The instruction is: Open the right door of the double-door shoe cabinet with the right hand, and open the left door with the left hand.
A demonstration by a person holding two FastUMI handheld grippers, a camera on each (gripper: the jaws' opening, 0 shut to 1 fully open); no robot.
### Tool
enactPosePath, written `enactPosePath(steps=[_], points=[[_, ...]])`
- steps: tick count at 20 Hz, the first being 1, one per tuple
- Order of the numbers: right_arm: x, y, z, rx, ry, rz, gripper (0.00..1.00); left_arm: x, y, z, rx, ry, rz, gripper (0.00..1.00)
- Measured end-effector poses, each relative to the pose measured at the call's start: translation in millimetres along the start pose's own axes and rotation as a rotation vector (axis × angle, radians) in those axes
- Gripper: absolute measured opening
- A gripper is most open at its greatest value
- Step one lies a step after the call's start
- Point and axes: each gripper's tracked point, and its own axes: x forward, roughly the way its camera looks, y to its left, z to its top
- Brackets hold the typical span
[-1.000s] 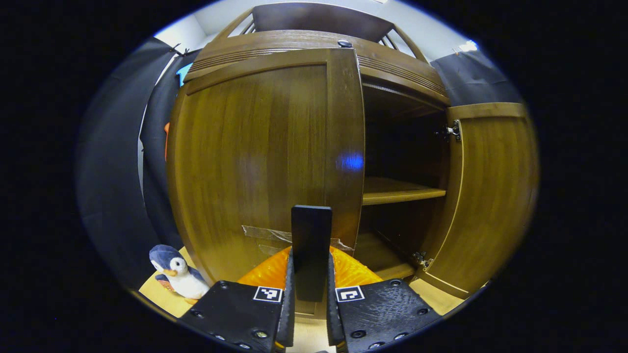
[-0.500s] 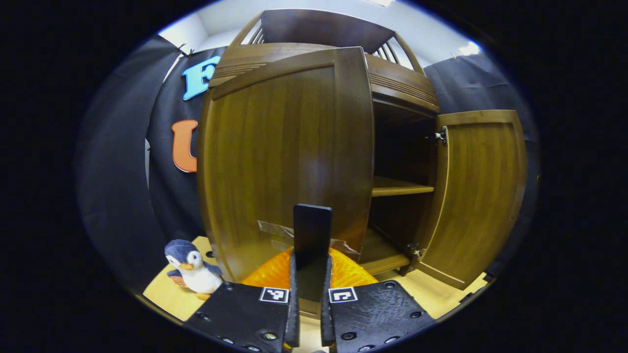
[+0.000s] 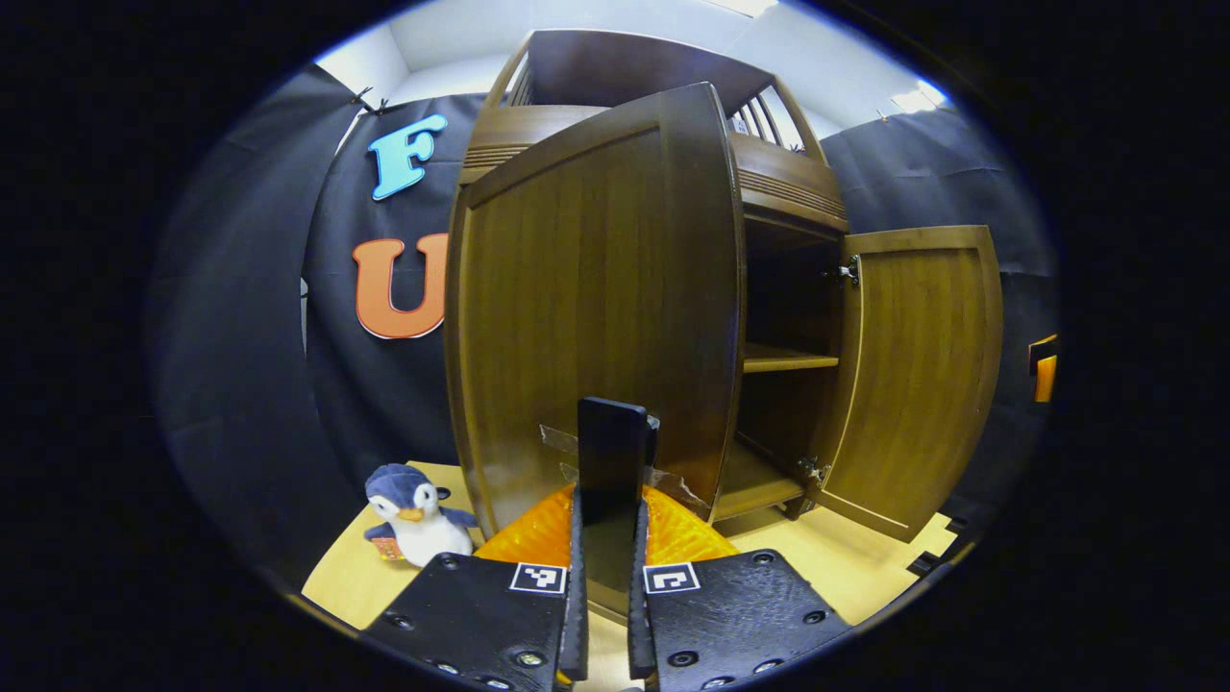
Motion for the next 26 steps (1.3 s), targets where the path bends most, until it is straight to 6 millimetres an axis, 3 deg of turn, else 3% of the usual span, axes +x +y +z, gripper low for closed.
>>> enactPosePath(steps=[6, 7, 8, 11, 17, 26], points=[[1, 29, -2, -0.011, -0.001, 0.055, 1.00, -35, 45, -3, -0.008, 0.014, 0.078, 0.14], [1, 33, -4, -0.013, 0.004, 0.063, 1.00, -33, 50, -1, -0.026, 0.011, 0.075, 0.14], [1, 36, -5, -0.012, 0.006, 0.071, 1.00, -36, 55, -4, -0.031, 0.019, 0.088, 0.05], [2, 44, -6, -0.017, 0.011, 0.087, 1.00, -43, 71, -3, 0.004, 0.013, 0.096, 0.05], [1, 44, -4, -0.012, 0.010, 0.086, 1.00, -53, 98, -3, 0.001, -0.003, 0.100, 0.04], [3, 48, -10, -0.013, 0.035, 0.096, 1.00, -59, 156, 1, -0.024, -0.031, 0.060, 0.04]])
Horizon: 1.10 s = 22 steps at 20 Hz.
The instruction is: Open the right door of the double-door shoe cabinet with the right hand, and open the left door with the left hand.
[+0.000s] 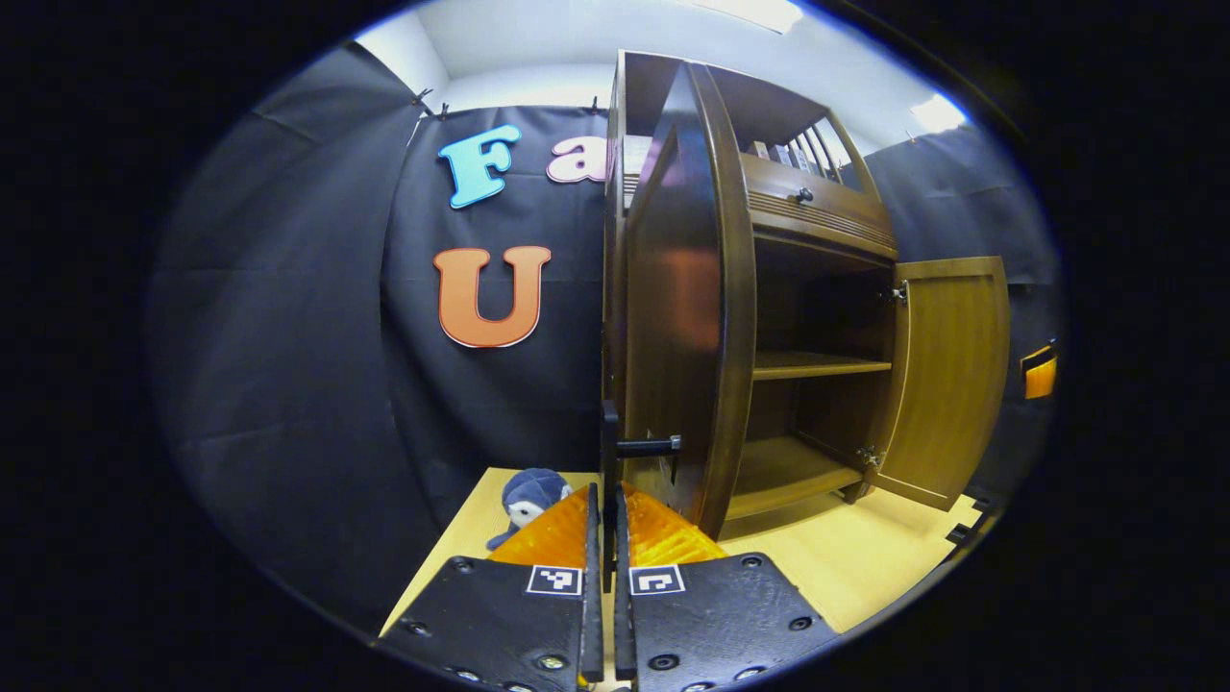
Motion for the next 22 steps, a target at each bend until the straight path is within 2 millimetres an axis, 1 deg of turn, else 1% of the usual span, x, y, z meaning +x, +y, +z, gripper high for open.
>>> enactPosePath(steps=[2, 5, 8, 9, 12, 16, 17, 18, 19, 20, 21, 22], points=[[-1, 3, 0, -0.005, 0.001, 0.005, 1.00, 1, 7, -2, -0.018, 0.008, -0.038, 0.04], [1, 6, -2, -0.010, 0.005, 0.015, 1.00, 5, 5, -3, -0.027, 0.014, -0.112, 0.04], [-1, 11, -4, -0.020, 0.011, 0.023, 1.00, 7, 9, -2, -0.047, 0.016, -0.166, 0.04], [-1, 12, -3, -0.023, 0.011, 0.025, 1.00, 7, 12, -2, -0.053, 0.017, -0.172, 0.04], [-3, 11, -2, -0.031, 0.014, 0.023, 1.00, 7, 11, -3, -0.070, 0.019, -0.185, 0.04], [-2, 11, -2, -0.035, 0.016, 0.024, 1.00, 6, 9, -2, -0.018, 0.030, -0.208, 0.04], [-3, 11, -2, -0.036, 0.017, 0.026, 1.00, 1, 11, 0, -0.016, 0.035, -0.215, 0.07], [-4, 11, -2, -0.037, 0.016, 0.027, 1.00, -1, 13, 2, -0.015, 0.039, -0.214, 0.07], [-2, 11, -2, -0.039, 0.017, 0.028, 1.00, -4, 16, 4, -0.016, 0.039, -0.217, 0.12], [-2, 10, -3, -0.039, 0.019, 0.029, 1.00, -9, 23, 6, -0.014, 0.036, -0.195, 0.13], [-2, 11, -4, -0.038, 0.019, 0.032, 1.00, -12, 30, 9, -0.018, 0.036, -0.173, 0.28], [-1, 11, -4, -0.038, 0.018, 0.034, 1.00, -21, 33, 10, -0.024, 0.041, -0.164, 0.42]])
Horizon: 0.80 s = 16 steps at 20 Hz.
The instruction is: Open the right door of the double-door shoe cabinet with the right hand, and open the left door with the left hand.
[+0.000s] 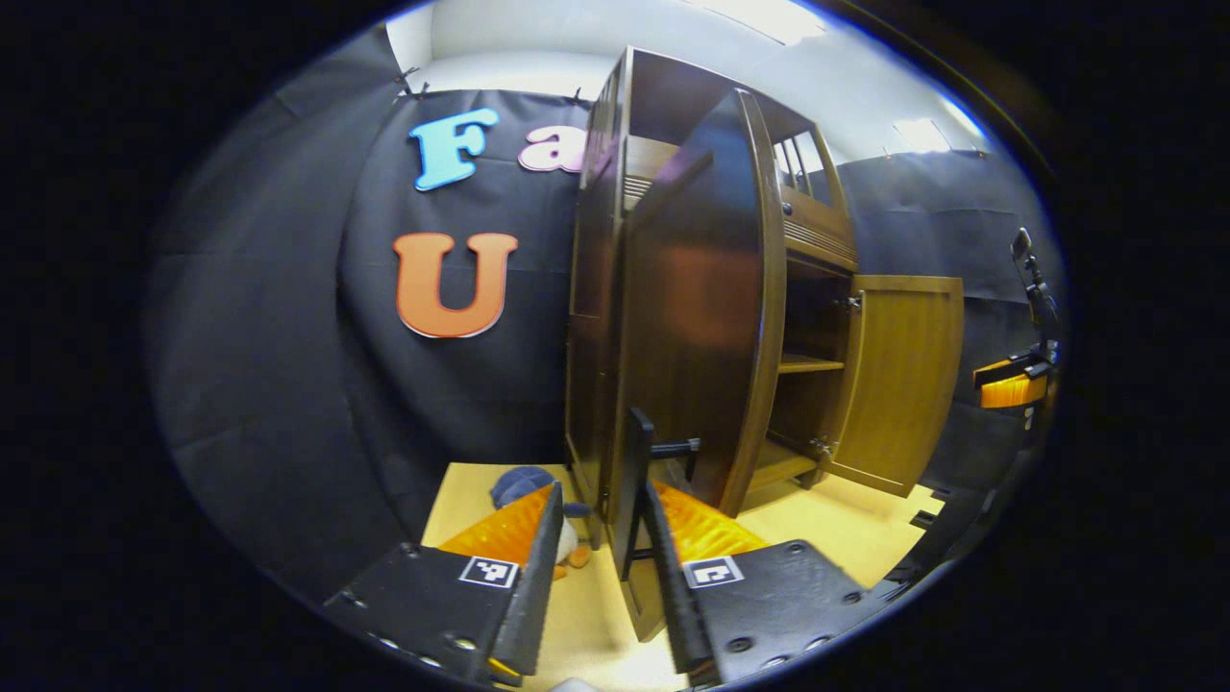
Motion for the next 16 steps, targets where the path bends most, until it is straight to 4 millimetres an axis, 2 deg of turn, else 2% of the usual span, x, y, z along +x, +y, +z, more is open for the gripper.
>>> enactPosePath(steps=[3, 4, 5, 6, 7, 8, 9, 10, 11, 12, 13, 14, 15, 16], points=[[2, -5, 4, 0.010, -0.012, -0.006, 1.00, -16, 15, 8, 0.009, -0.008, 0.087, 0.86], [2, -8, 5, 0.013, -0.016, -0.009, 1.00, -29, 18, 8, 0.013, 0.001, 0.127, 1.00], [2, -10, 6, 0.018, -0.022, -0.014, 1.00, -37, 21, 11, 0.025, 0.007, 0.169, 1.00], [3, -13, 8, 0.024, -0.026, -0.019, 1.00, -44, 20, 16, 0.030, 0.005, 0.204, 0.95], [3, -15, 8, 0.029, -0.030, -0.025, 1.00, -51, 15, 23, 0.032, 0.003, 0.237, 0.84], [3, -18, 9, 0.035, -0.034, -0.033, 1.00, -55, 11, 32, 0.033, -0.003, 0.259, 0.95], [3, -21, 9, 0.041, -0.037, -0.040, 1.00, -59, 6, 38, 0.034, -0.009, 0.283, 0.84], [2, -24, 10, 0.045, -0.039, -0.047, 1.00, -62, -3, 46, 0.033, -0.012, 0.298, 0.95], [1, -28, 13, 0.049, -0.045, -0.057, 1.00, -66, -11, 55, 0.037, -0.025, 0.315, 0.95], [0, -33, 15, 0.053, -0.054, -0.065, 1.00, -68, -20, 64, 0.046, -0.030, 0.327, 1.00], [-2, -37, 17, 0.057, -0.061, -0.074, 1.00, -69, -29, 75, 0.058, -0.040, 0.340, 0.95], [-4, -42, 21, 0.063, -0.070, -0.082, 1.00, -68, -40, 85, 0.069, -0.050, 0.346, 0.84], [-6, -46, 24, 0.072, -0.081, -0.086, 1.00, -68, -54, 94, 0.080, -0.054, 0.351, 0.84], [-8, -51, 28, 0.082, -0.094, -0.087, 1.00, -67, -67, 103, 0.092, -0.066, 0.353, 0.95]])
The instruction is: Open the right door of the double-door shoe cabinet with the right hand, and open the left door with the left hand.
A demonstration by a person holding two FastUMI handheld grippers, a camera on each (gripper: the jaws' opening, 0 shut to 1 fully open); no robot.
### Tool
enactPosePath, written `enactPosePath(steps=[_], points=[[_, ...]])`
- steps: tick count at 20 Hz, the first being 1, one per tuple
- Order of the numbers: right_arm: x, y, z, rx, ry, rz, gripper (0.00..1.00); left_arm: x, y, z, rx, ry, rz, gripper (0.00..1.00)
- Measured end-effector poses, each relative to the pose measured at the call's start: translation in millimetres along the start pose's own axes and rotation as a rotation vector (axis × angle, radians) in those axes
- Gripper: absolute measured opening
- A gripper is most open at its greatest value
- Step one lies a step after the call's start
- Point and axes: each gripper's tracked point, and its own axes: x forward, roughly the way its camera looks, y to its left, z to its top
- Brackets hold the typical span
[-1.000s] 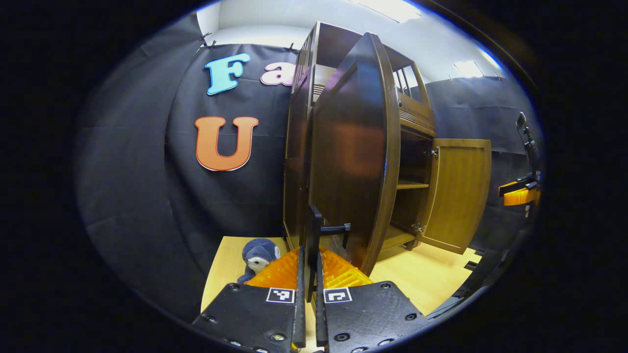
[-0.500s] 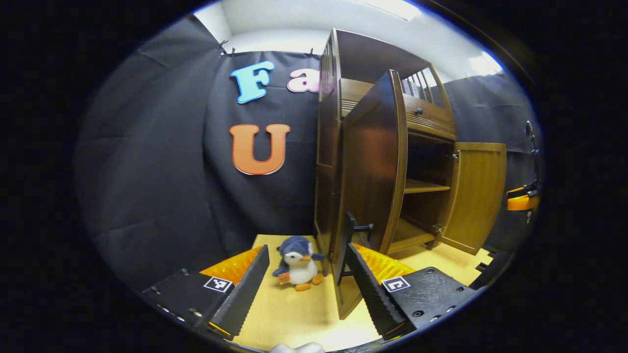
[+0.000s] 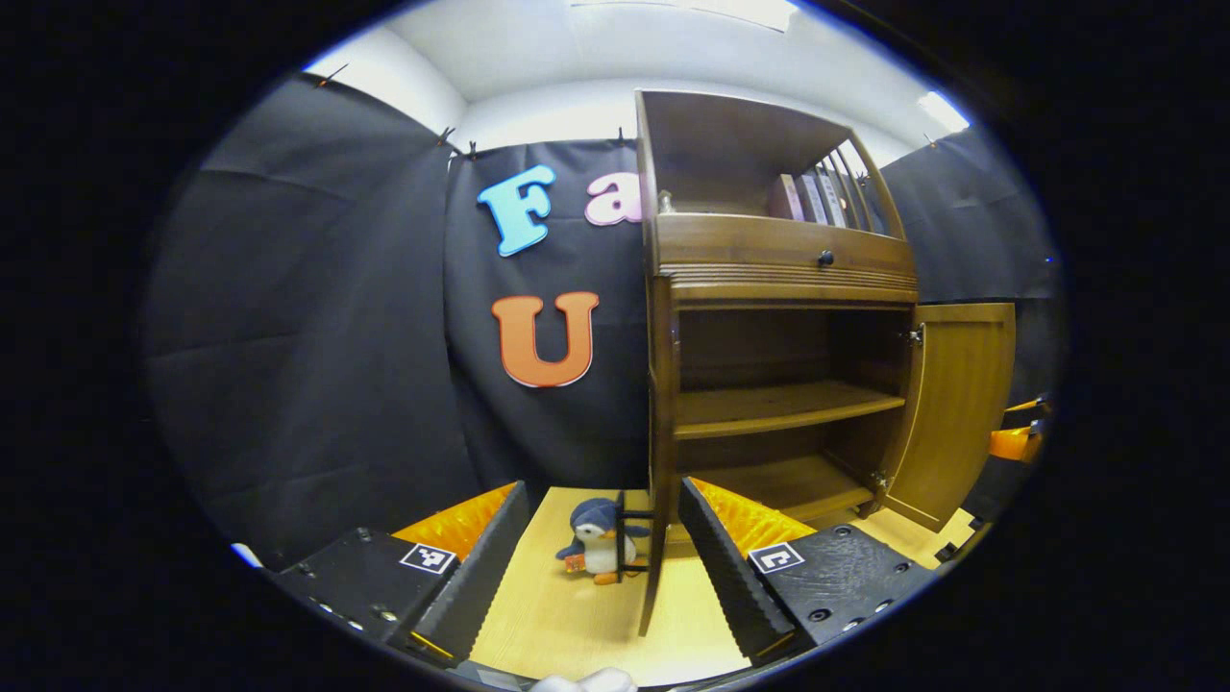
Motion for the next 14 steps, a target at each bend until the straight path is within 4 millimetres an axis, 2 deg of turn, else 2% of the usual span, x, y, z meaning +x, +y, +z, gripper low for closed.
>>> enactPosePath(steps=[3, 5, 8, 11, 14], points=[[-1, -17, 9, 0.008, -0.028, -0.002, 1.00, -4, -45, 21, 0.031, -0.025, -0.002, 0.95], [-3, -31, 12, 0.009, -0.032, -0.007, 1.00, -5, -79, 23, 0.021, -0.021, 0.000, 0.95], [-7, -58, 20, 0.007, -0.058, -0.028, 1.00, -8, -136, 11, 0.005, 0.004, -0.043, 0.96], [-11, -80, 18, 0.005, -0.068, -0.054, 1.00, -16, -164, -4, 0.022, 0.014, -0.028, 0.96], [-14, -94, 9, 0.016, -0.063, -0.075, 1.00, -25, -177, -14, 0.071, -0.001, 0.011, 0.96]])
